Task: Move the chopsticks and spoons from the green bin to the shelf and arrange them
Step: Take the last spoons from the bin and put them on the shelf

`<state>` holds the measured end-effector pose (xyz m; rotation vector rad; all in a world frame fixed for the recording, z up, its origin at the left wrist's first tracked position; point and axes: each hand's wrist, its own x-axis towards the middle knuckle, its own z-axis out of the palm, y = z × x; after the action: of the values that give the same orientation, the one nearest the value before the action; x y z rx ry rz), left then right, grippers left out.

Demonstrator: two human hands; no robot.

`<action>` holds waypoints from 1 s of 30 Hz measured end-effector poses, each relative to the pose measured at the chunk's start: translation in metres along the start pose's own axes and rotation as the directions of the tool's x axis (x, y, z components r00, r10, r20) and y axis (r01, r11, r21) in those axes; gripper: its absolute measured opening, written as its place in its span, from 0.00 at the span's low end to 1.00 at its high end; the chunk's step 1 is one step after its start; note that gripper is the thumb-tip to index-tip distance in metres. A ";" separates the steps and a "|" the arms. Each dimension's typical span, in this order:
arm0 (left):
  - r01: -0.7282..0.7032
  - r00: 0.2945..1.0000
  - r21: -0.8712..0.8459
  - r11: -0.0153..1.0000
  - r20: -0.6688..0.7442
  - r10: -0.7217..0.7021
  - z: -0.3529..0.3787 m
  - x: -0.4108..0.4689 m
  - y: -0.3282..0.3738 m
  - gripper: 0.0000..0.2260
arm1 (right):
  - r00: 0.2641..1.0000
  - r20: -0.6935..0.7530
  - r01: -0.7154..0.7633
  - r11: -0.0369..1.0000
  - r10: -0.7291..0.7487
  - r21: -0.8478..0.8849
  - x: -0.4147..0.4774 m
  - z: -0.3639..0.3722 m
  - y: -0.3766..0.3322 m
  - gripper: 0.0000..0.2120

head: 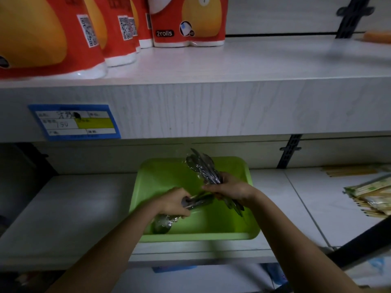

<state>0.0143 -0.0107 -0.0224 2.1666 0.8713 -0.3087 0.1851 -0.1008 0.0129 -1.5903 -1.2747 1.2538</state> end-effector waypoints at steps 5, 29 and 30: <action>-0.067 0.996 -0.133 0.989 -0.061 0.059 -0.021 -0.006 -0.001 0.07 | 1.000 -0.010 0.006 1.000 -0.006 0.013 0.004 -0.002 0.004 0.06; -0.369 0.918 0.027 0.929 -0.146 0.369 -0.068 -0.061 0.101 0.07 | 0.855 -0.393 0.047 0.806 -0.337 -0.590 -0.124 -0.038 -0.065 0.12; -0.376 0.919 0.001 0.927 -0.132 0.373 -0.060 -0.062 0.108 0.06 | 0.855 -0.402 0.027 0.803 -0.326 -0.595 -0.135 -0.042 -0.061 0.11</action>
<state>0.0377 -0.0478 0.1082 2.2926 0.5058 0.0355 0.2053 -0.2155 0.1130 -1.9704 -1.4902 0.2836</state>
